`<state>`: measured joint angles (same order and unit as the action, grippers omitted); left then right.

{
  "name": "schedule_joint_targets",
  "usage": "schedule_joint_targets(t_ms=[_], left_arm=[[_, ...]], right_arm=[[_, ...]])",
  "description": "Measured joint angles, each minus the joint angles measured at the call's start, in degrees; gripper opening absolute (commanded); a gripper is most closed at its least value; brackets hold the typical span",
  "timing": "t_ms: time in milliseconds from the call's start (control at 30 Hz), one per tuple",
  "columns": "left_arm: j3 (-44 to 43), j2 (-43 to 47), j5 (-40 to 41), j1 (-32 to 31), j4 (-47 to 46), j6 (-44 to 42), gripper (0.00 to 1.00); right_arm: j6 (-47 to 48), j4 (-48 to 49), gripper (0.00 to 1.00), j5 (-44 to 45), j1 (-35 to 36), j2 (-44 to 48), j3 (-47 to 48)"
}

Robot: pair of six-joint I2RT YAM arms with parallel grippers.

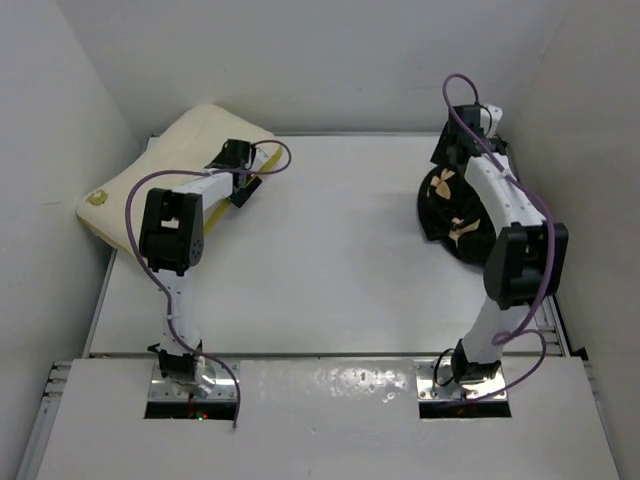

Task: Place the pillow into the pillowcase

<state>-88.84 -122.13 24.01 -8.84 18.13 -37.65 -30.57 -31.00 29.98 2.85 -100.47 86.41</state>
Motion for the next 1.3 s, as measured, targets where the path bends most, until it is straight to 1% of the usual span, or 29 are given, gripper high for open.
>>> schedule_joint_targets(t_ms=[33, 67, 133, 167, 233, 300, 333, 367, 400, 433, 500, 533, 567, 600, 667, 733, 800, 833, 867, 900, 933, 1000, 1033, 1100, 1167, 1200, 1233, 1267, 1300], left_arm=[[0.02, -0.57, -0.17, 0.26, -0.39, -0.76, 0.70], [0.02, -0.68, -0.87, 0.31, -0.52, -1.62, 0.48], [0.04, -0.44, -2.10, 0.22, -0.48, -3.37, 0.28], [0.22, -0.22, -3.06, 0.07, -0.39, -4.81, 0.00], [1.81, 1.05, -4.90, -0.31, -0.48, -8.20, 0.00], [5.73, 3.96, -7.76, -0.61, -0.74, -11.96, 0.00], [8.98, 6.64, -9.64, -1.03, -0.50, -14.51, 0.00], [12.17, 9.51, -11.52, -1.66, 0.52, -16.57, 0.00], [16.48, 13.60, -13.73, -2.62, 2.27, -19.02, 0.00], [20.57, 17.97, -15.58, -3.89, 4.61, -21.62, 0.00], [26.91, 26.14, -18.80, -7.10, 10.80, -25.62, 0.00], [29.51, 30.01, -20.17, -8.92, 14.12, -27.19, 0.01], [31.23, 33.05, -21.40, -10.36, 17.38, -28.35, 0.08], [32.72, 36.11, -22.82, -12.11, 20.83, -29.40, 0.33], [34.47, 40.48, -24.87, -13.81, 26.58, -30.95, 0.55], [35.60, 44.04, -25.42, -14.21, 30.84, -31.32, 0.99], [35.98, 47.58, -25.86, -14.45, 33.20, -30.05, 1.00], [35.80, 49.05, -26.34, -14.45, 33.35, -29.09, 1.00], [35.15, 50.42, -27.15, -14.58, 33.42, -27.98, 1.00], [34.05, 51.41, -28.13, -14.78, 33.09, -26.27, 1.00], [32.50, 52.06, -29.16, -14.93, 32.37, -24.65, 1.00], [28.04, 51.93, -31.39, -15.23, 29.49, -20.55, 1.00], [25.75, 51.39, -32.30, -15.37, 27.80, -18.71, 1.00], [20.48, 48.89, -33.83, -16.04, 23.80, -14.84, 1.00], [15.34, 44.30, -34.77, -17.66, 20.50, -11.82, 1.00], [12.92, 41.75, -35.10, -18.60, 19.45, -10.58, 1.00], [10.40, 38.32, -35.28, -19.71, 18.45, -9.53, 1.00], [7.43, 34.14, -35.43, -21.03, 17.40, -8.55, 1.00], [4.90, 30.14, -35.50, -22.21, 16.48, -8.07, 1.00]], right_arm=[[-0.02, -0.33, 0.99, 0.46, -0.35, -2.29, 2.75], [-0.02, -1.01, 0.98, 0.94, -0.66, -4.46, 5.14], [-0.02, -2.01, 0.95, 1.62, -1.31, -8.59, 8.48], [0.15, -2.14, 0.93, 1.64, -1.46, -10.14, 8.94], [0.90, -2.67, 0.88, 1.40, -1.66, -12.98, 8.50], [2.58, -2.58, 0.68, 0.13, -1.86, -14.91, 6.32], [3.34, -2.49, 0.55, -0.94, -1.86, -15.50, 4.96], [4.09, -2.58, 0.39, -2.10, -1.73, -15.89, 3.67], [5.18, -2.91, 0.09, -3.65, -1.51, -16.09, 2.21], [5.95, -2.89, 0.00, -5.16, -1.22, -16.09, 0.92], [6.58, -1.53, 0.00, -8.46, -0.70, -15.50, -1.51], [6.91, 0.24, 0.00, -10.51, -0.33, -14.38, -3.69], [7.34, 1.62, 0.00, -12.92, 0.17, -12.68, -6.32], [7.72, 2.97, 0.00, -15.65, 0.76, -10.29, -9.25], [8.57, 7.08, 0.00, -20.61, 2.86, -4.37, -14.86], [10.05, 11.80, 0.00, -25.64, 6.73, 2.32, -19.63], [11.72, 16.94, 0.00, -30.51, 12.26, 8.39, -22.93], [12.37, 19.41, 0.05, -32.72, 14.95, 10.99, -24.24], [12.63, 21.18, 0.13, -34.75, 17.38, 13.03, -25.14], [12.87, 22.97, 0.30, -36.83, 19.41, 14.97, -26.01], [12.85, 24.55, 0.52, -38.58, 20.59, 16.70, -26.71], [12.22, 26.34, 0.89, -40.44, 20.39, 19.23, -27.28], [11.89, 26.86, 0.99, -41.07, 19.26, 20.24, -27.28], [11.91, 27.39, 0.99, -41.88, 15.39, 21.66, -26.95], [11.43, 23.93, 0.97, -38.60, 10.99, 21.42, -24.39], [10.88, 21.70, 0.83, -36.02, 8.83, 20.61, -22.49], [10.40, 19.52, 0.54, -33.70, 7.04, 19.58, -20.55], [9.22, 16.79, 0.01, -30.75, 4.85, 18.29, -18.32], [7.74, 14.71, 0.00, -28.48, 2.67, 17.05, -16.85]])
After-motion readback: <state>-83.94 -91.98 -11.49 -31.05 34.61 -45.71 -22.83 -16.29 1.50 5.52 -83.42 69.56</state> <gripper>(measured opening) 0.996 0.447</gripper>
